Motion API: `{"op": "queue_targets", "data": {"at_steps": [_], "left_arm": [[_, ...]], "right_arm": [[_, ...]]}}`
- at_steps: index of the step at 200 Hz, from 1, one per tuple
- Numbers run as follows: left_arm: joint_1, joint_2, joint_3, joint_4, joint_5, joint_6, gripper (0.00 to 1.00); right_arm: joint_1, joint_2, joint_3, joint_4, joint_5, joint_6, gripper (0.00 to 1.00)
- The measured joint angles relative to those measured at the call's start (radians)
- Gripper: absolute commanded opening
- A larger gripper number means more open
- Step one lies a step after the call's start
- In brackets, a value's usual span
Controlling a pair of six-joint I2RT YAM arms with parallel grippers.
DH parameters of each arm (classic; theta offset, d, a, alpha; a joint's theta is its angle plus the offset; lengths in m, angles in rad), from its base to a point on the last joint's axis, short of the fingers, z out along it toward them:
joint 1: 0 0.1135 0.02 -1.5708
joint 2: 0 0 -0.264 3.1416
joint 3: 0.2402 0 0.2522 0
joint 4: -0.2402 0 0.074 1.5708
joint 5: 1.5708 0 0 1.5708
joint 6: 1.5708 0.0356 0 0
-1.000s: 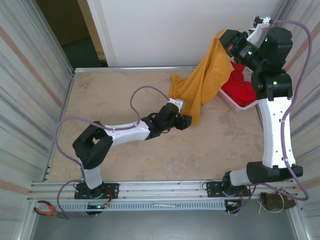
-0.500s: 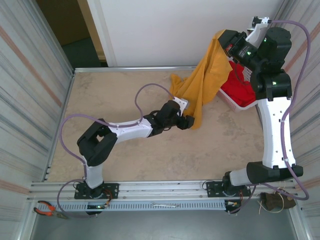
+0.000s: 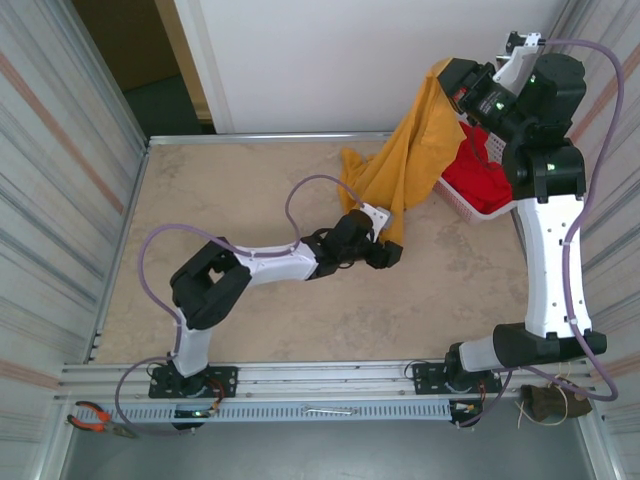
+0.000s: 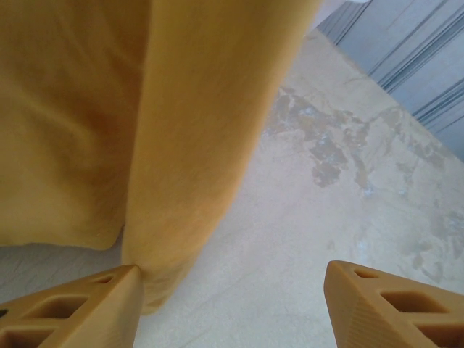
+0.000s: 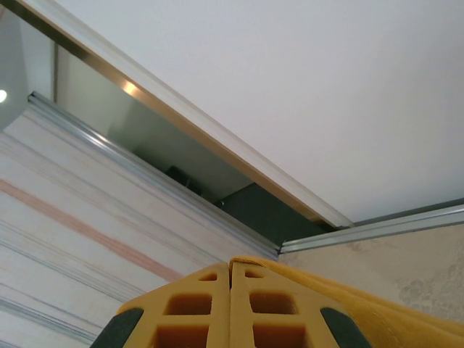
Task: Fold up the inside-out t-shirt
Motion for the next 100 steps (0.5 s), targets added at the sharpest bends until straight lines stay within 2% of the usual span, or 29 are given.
{"op": "queue_targets", "data": {"at_steps": [58, 100], "left_arm": [[0.034, 0.029, 0.046, -0.004, -0.003, -0.007, 0.67], [0.064, 0.101, 0.077, 0.010, 0.114, -0.013, 0.67]], "right_arm": [[0.000, 0.000, 0.046, -0.005, 0.000, 0.000, 0.00], [0.000, 0.000, 0.060, -0.017, 0.000, 0.000, 0.00]]}}
